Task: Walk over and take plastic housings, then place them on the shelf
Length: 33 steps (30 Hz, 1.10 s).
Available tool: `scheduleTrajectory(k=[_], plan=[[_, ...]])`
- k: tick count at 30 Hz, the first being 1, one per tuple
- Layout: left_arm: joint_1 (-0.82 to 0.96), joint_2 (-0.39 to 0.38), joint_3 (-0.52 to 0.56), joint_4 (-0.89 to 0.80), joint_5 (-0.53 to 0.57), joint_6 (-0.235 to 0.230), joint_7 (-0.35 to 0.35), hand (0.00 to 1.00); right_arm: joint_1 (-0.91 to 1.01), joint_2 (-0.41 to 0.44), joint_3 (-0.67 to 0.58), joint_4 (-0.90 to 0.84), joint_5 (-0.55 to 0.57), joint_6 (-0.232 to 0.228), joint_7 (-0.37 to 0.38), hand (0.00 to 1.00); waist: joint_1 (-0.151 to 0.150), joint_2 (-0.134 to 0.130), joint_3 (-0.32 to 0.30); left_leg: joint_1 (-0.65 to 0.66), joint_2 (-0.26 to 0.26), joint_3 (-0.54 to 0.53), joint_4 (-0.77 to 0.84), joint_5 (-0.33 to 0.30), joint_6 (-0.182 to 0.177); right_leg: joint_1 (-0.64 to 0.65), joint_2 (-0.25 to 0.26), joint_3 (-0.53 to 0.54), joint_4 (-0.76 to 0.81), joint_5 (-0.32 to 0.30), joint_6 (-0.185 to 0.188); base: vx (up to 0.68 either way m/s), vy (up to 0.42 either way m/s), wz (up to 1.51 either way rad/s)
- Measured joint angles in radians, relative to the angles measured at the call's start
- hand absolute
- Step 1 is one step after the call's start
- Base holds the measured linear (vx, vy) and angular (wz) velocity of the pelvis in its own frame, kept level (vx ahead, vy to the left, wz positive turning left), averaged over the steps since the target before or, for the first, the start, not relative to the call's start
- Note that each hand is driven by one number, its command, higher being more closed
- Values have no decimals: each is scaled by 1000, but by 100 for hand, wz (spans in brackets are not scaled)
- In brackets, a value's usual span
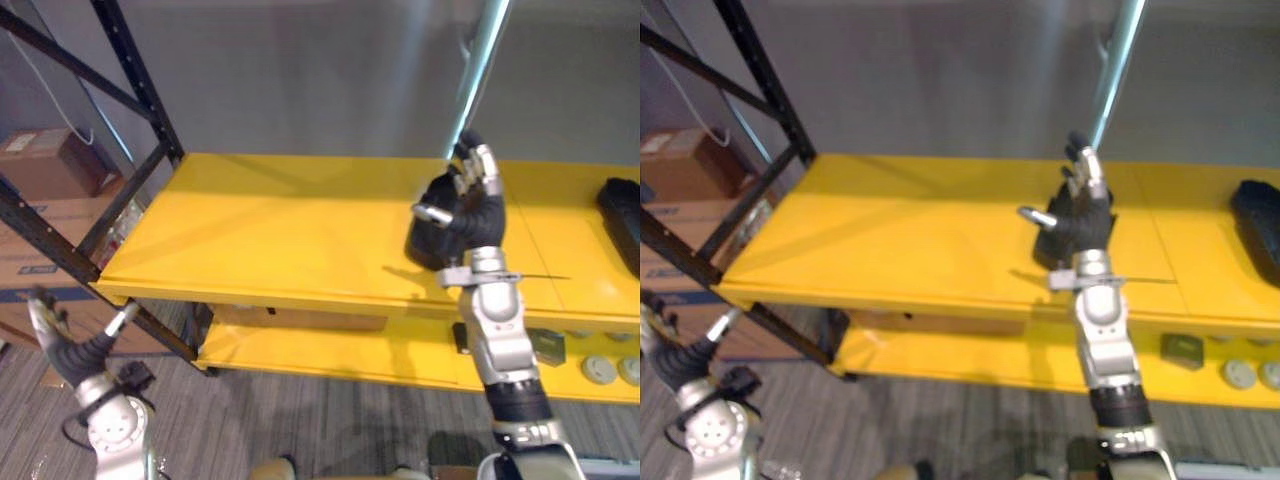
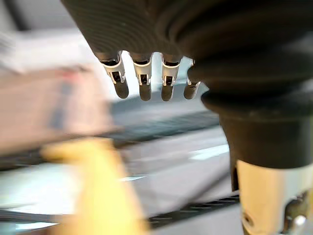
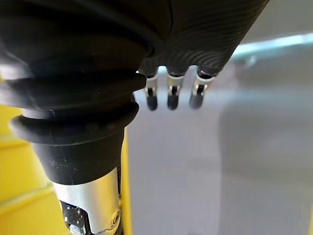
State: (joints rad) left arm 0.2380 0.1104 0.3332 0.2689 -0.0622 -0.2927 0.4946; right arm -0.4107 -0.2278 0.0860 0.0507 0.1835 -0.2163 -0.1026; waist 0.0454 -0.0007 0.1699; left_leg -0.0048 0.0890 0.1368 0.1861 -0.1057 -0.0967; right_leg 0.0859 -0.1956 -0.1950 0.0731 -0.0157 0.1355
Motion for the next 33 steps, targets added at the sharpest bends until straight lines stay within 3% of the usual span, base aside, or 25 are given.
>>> scheduleTrajectory(k=[5, 8, 14, 18, 28, 33], plan=[[11, -7, -75, 232, -20, 19, -67, 0, -62, 28, 57, 84, 2, 52, 27, 0, 16, -9, 8, -33, 13, -30, 35, -4, -5, -4, 14, -23, 3, 0, -7, -4, -20, 13], [25, -9, -71, 326, -56, 31, -100, 0, -70, 31, 75, 126, 2, 73, 39, 0, 31, 3, 17, -40, 19, -32, 38, -4, -6, -10, 19, -22, 4, -1, -9, -5, -7, 1], [54, -13, -70, 425, -98, 83, -219, 0, -75, 30, 74, 149, 39, 120, 91, 0, 29, 33, 56, -50, 30, -37, 51, -7, -9, -16, 30, -21, 12, -2, -11, -4, -6, 0], [54, -15, -71, 493, -136, 99, -285, 0, -77, 30, 74, 162, 40, 206, 100, 0, 31, 40, 69, -49, 42, -20, 49, -7, -11, -36, 39, 2, 25, -6, -17, -10, -18, -12], [43, -21, -107, 501, -137, 82, -292, 0, -78, 30, 55, 198, 40, 340, 77, 0, 23, 56, 78, -48, 41, -15, 29, -2, -17, -49, 38, 7, 28, -6, -17, -1, -1, -2], [37, -22, -120, 498, -137, 82, -292, 0, -78, 29, 28, 202, 39, 384, 54, 0, 22, 60, 82, -47, 40, -13, 14, 6, -18, -54, 39, 7, 26, -6, -17, 0, 0, 0]])
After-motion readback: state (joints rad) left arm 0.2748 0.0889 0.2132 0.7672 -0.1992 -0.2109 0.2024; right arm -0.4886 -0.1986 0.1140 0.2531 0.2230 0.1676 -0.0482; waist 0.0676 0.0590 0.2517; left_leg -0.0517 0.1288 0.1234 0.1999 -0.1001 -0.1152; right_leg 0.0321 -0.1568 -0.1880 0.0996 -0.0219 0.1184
